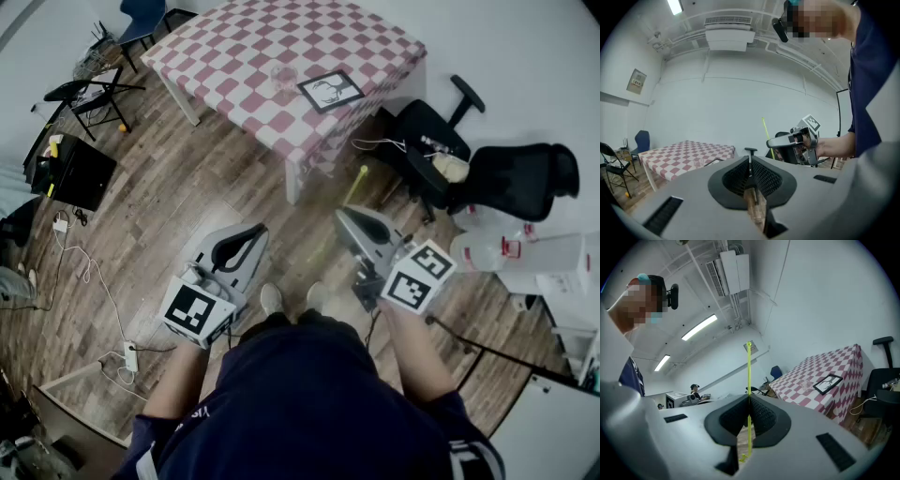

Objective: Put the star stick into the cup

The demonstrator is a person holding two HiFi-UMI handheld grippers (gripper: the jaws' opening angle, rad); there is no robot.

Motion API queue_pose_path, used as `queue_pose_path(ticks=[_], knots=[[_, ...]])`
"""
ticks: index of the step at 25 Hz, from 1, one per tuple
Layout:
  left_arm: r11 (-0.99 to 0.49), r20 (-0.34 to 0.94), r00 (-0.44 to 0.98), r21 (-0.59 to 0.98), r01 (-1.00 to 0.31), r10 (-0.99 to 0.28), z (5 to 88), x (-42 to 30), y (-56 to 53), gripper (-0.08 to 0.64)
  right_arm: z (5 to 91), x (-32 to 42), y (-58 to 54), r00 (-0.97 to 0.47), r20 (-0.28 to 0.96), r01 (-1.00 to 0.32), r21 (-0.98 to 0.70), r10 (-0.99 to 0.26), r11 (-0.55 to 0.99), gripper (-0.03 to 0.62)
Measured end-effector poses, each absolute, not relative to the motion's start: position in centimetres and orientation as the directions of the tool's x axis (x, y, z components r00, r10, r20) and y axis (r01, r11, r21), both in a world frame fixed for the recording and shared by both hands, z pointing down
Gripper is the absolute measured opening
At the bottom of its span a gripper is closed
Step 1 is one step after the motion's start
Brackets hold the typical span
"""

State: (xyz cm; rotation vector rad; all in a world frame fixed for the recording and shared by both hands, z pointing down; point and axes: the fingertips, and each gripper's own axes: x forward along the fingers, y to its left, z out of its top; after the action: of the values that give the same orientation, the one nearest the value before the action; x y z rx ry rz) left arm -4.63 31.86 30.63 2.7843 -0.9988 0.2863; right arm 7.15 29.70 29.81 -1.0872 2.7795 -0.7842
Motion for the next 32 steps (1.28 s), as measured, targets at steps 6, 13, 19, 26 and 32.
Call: queue_pose_path(ticks=[6,13,19,26,32], knots=[[-0.761,0.238,0.756,0.092,-0.642,-0.609,30.6,-4.0,31.7,0.041,30.2,7.7,29.5,-0.754,0.136,-0.615,-0.492,-0.643,0.616,0.018],[-0.754,0.246,0.748,0.090,-0.651,-0.617,31.0,-2.3,31.8,0.041,30.9,9.1,29.4,-0.767,0.134,-0.597,-0.510,-0.628,0.620,0.018],[-0.743,0.245,0.733,0.065,-0.666,-0.635,30.6,-0.1,32.0,0.041,30.2,11.4,29.3,-0.786,0.108,-0.572,-0.501,-0.608,0.650,0.018],[-0.735,0.234,0.720,0.036,-0.677,-0.653,29.8,2.4,32.9,0.041,29.0,14.6,29.7,-0.794,0.082,-0.560,-0.483,-0.602,0.673,0.018],[-0.725,0.232,0.712,0.037,-0.688,-0.663,30.0,3.1,33.1,0.041,29.4,15.5,29.3,-0.799,0.085,-0.554,-0.488,-0.595,0.675,0.018]])
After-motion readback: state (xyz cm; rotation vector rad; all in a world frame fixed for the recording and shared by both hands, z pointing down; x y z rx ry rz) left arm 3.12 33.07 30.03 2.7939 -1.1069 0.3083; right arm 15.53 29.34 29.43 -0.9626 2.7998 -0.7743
